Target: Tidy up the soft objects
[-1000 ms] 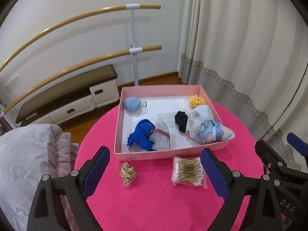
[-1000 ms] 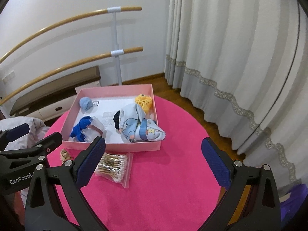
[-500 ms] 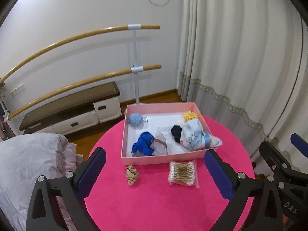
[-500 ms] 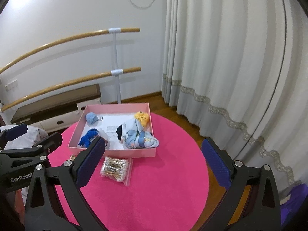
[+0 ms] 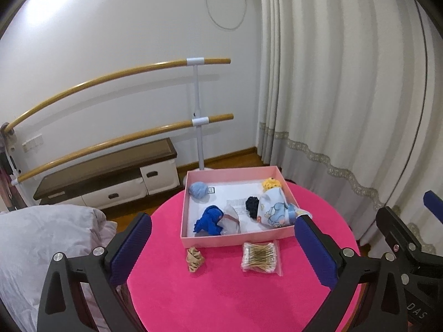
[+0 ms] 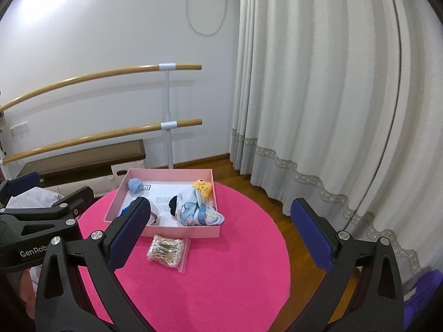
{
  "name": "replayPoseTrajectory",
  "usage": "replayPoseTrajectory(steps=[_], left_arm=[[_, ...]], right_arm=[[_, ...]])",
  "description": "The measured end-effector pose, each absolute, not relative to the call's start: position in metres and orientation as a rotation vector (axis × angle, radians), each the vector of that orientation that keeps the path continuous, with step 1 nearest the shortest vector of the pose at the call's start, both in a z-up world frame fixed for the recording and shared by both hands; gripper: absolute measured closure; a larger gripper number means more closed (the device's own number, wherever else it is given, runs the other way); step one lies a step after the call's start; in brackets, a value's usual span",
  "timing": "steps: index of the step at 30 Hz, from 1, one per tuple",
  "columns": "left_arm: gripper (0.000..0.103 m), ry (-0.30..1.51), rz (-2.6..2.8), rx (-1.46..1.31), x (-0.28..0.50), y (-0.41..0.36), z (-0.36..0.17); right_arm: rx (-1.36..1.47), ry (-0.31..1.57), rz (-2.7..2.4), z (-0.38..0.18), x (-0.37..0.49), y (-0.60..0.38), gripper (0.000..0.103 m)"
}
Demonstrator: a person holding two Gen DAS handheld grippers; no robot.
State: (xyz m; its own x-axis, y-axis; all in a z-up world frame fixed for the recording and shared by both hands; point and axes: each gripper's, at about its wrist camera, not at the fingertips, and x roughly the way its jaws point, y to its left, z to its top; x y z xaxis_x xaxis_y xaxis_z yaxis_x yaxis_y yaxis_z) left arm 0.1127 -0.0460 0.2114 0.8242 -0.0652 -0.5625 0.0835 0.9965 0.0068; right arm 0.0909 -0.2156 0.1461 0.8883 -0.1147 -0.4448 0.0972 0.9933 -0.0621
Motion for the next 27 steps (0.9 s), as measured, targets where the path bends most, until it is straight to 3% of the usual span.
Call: replayPoseTrajectory(steps=[27], left_arm=[[0.0,0.576,-0.079,0.033,0.11,-0.051,0.211]], right_arm=[[-0.04,0.43,-0.124,0.153,0.081,-0.217,0.001]])
